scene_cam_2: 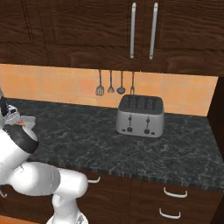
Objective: Take the meat container that has the shrimp and place it on the second highest rack of the freezer. Then take the vegetable container that has the cucumber and garlic and place it on the highest rack of the freezer.
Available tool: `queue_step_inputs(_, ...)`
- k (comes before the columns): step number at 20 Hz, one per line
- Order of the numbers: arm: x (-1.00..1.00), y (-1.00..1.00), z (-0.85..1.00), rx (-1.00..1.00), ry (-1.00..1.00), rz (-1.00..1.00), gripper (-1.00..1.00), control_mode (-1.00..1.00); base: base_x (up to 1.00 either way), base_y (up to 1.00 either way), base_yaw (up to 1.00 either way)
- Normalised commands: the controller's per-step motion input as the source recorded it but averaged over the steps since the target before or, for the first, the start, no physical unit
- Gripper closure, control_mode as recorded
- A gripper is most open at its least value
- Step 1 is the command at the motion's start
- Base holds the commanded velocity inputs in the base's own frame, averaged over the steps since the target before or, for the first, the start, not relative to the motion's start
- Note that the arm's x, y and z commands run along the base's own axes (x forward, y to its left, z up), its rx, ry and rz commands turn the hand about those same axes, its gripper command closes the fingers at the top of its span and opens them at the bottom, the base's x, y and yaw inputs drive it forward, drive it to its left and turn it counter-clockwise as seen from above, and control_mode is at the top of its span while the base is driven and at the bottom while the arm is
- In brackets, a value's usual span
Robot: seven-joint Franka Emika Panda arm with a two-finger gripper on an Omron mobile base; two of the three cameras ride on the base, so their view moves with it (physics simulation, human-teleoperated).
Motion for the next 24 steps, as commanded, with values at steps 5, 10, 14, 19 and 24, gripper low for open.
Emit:
queue_step_inputs(5,0.76,0.29,-0.37,-0.06,0.0,0.13,-1.0,-1.0,0.0,0.0,0.0)
queue_step_inputs(10,0.41,0.32,-0.32,-0.09,0.0,0.08,-1.0,-1.0,0.0,0.0,0.0)
queue_step_inputs(14,0.13,0.29,-0.43,-0.09,0.0,0.08,-1.0,-1.0,0.0,0.0,0.0)
queue_step_inputs(19,0.35,0.13,-0.12,-0.04,-0.12,0.09,-1.0,-1.0,0.0,0.0,0.0)
queue_step_inputs(24,0.35,0.04,-0.29,-0.01,-0.07,0.08,-1.0,-1.0,0.0,0.0,0.0)
